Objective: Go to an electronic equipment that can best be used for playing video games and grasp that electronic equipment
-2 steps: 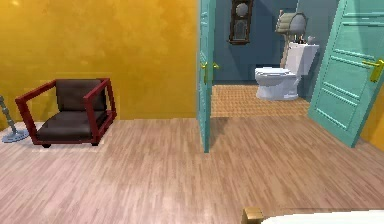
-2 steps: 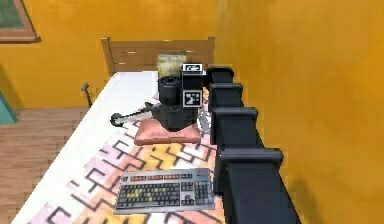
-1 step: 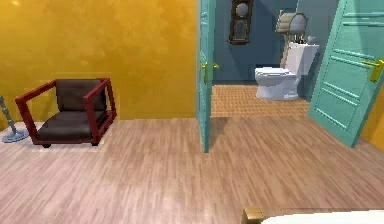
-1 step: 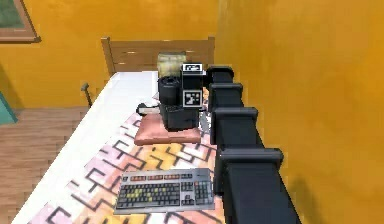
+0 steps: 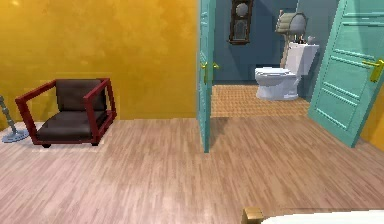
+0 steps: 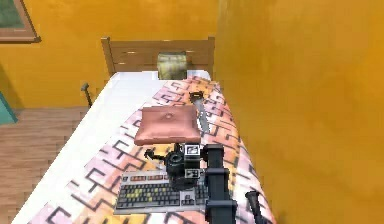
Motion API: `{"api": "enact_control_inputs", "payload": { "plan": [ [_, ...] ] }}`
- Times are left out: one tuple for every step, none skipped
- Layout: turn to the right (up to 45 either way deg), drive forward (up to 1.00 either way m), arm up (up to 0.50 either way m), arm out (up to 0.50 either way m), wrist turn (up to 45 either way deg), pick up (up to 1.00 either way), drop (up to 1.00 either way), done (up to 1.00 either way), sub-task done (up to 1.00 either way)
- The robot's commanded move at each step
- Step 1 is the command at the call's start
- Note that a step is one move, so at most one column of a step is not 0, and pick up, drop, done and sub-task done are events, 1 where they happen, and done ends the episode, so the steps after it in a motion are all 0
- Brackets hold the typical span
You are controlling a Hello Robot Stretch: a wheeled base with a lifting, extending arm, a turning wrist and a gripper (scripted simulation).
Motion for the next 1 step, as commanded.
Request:
{"api": "enact_control_inputs", "payload": {
  "plan": [
    [0.0,0.00,-0.32,0.00,0.0,0.00,0.00,0.00,0.00]
  ]
}}
